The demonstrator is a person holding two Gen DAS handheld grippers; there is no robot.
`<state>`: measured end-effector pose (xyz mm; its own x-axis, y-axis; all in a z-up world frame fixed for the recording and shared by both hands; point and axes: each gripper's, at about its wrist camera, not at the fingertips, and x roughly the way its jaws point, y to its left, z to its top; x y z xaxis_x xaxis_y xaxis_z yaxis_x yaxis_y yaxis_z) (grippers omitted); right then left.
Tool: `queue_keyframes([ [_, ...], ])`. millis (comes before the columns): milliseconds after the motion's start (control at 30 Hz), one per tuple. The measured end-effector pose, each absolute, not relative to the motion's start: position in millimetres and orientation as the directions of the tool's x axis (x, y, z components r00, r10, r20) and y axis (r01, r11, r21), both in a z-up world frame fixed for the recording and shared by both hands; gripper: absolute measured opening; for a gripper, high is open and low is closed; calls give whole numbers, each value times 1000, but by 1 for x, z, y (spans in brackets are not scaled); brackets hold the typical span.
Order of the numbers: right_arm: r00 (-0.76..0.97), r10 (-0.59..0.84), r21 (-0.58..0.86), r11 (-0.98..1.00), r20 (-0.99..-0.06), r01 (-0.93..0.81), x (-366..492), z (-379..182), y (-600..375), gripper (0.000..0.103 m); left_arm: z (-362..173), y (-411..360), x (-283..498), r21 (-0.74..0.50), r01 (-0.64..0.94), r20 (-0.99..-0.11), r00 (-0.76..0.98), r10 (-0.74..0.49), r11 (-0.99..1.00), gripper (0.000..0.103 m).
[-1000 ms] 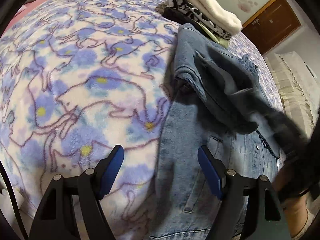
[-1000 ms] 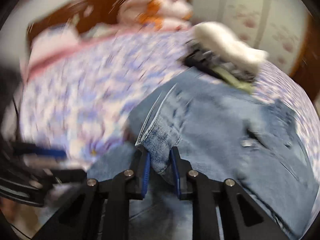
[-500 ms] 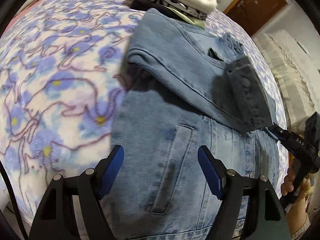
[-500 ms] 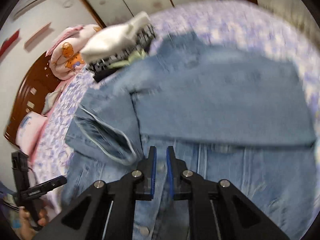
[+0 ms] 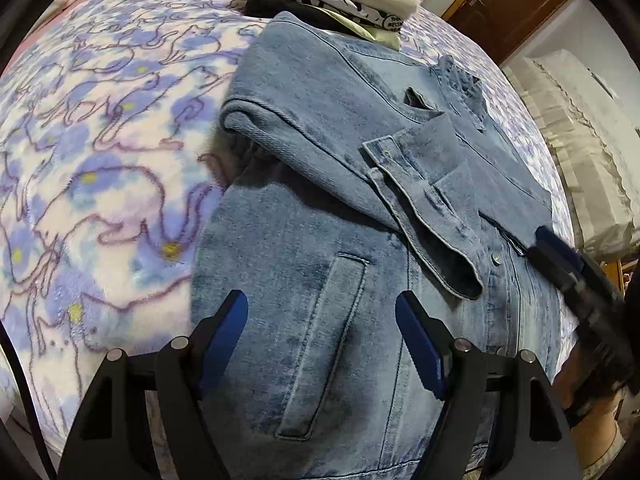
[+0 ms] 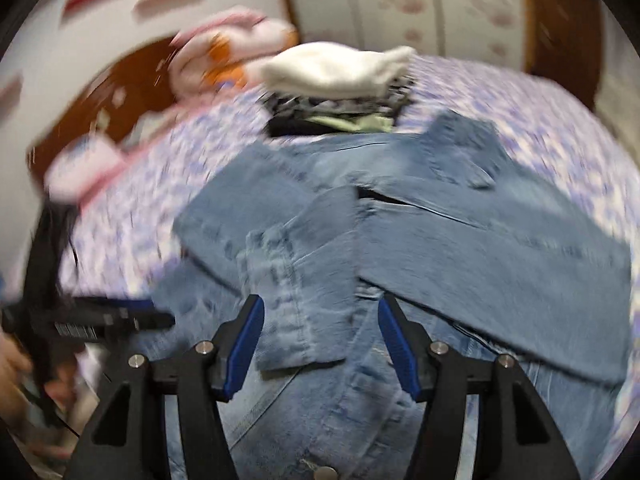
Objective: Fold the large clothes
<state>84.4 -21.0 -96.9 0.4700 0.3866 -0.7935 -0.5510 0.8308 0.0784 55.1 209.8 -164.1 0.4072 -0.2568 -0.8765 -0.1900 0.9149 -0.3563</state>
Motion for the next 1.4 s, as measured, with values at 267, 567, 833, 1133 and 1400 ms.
queue_keyframes([
  [267, 459, 243, -120, 767, -855, -630, 68, -135, 41, 59, -171, 244, 44, -367, -265, -877, 419, -237, 892, 75],
  [567, 604, 34, -437, 658, -796, -613, 76, -173, 94, 59, -180, 253, 37, -387, -294, -878, 408, -252, 874, 75],
  [833, 549, 69, -342, 717, -833, -608, 94, -153, 68, 6, -176, 250, 38, -382, -284, -878, 408, -249, 880, 75],
  [1133, 401, 260, -14, 824, -878, -566, 135, -110, -10, 3, -171, 231, 48, -370, -249, -879, 405, -251, 895, 75],
  [1400, 442, 372, 138, 868, -816, -476, 168, -64, -52, 3, -156, 215, 59, -327, -207, -883, 414, -220, 922, 75],
])
